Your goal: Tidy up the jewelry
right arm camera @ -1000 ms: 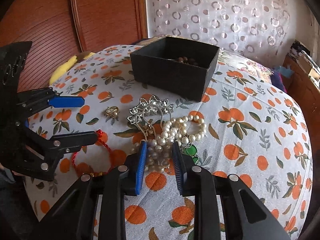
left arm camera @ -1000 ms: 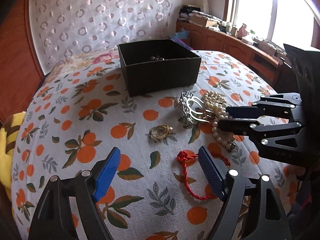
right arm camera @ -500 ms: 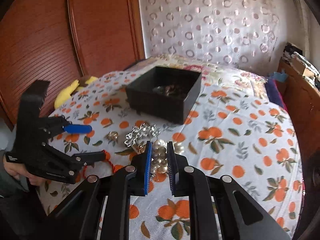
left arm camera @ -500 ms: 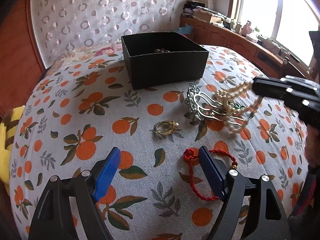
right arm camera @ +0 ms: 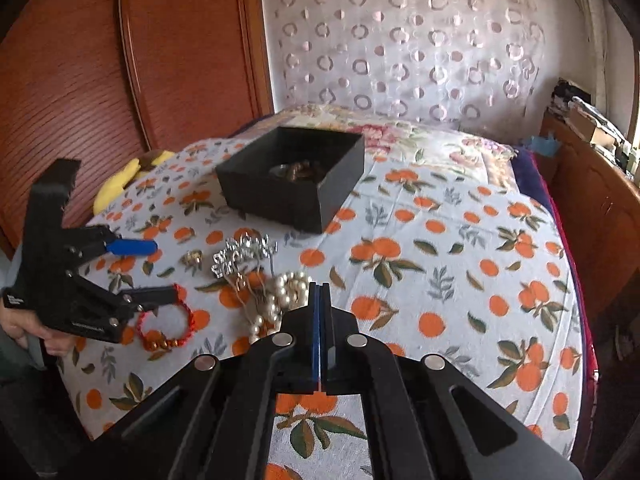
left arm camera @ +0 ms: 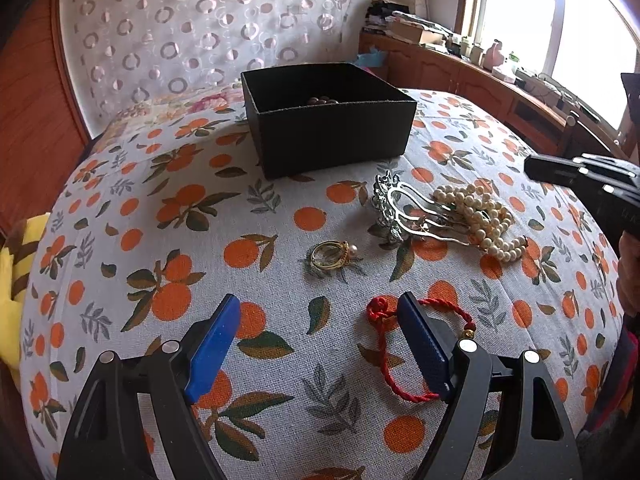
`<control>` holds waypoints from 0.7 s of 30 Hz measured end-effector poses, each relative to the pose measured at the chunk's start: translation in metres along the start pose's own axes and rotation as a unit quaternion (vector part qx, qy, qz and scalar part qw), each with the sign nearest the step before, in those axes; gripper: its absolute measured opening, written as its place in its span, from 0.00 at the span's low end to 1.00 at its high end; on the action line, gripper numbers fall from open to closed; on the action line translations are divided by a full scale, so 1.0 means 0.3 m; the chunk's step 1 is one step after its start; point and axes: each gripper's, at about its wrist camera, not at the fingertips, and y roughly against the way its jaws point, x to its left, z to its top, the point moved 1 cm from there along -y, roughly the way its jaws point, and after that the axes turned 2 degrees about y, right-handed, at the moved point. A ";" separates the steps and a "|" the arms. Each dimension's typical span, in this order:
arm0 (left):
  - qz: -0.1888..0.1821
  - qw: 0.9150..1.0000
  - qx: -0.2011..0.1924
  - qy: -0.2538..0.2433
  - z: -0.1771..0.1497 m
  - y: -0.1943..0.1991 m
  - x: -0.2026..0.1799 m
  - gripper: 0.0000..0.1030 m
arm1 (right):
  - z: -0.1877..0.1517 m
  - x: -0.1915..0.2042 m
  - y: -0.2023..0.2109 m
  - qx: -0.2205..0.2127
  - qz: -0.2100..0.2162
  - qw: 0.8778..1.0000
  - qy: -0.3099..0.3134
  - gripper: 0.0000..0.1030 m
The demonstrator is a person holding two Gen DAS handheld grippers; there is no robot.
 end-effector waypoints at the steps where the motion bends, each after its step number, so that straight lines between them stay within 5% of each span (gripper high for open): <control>1: -0.001 1.000 0.000 0.000 0.000 0.000 -0.001 0.75 | -0.004 0.006 -0.009 0.002 0.001 1.000 0.000 0.01; 7: -0.001 1.000 0.000 0.001 0.000 0.000 -0.002 0.75 | -0.018 0.030 -0.098 0.031 0.024 0.999 -0.019 0.02; 13: 0.000 1.000 0.000 0.000 0.001 0.000 -0.002 0.75 | -0.029 0.034 -0.145 0.047 0.029 0.998 -0.038 0.20; 18: -0.001 1.000 0.000 0.001 0.001 0.001 -0.002 0.75 | -0.024 0.022 -0.169 0.059 0.034 0.997 -0.044 0.22; 21: 0.000 1.000 0.000 0.000 0.001 0.001 -0.003 0.75 | -0.027 0.009 -0.167 0.058 0.036 0.996 -0.052 0.16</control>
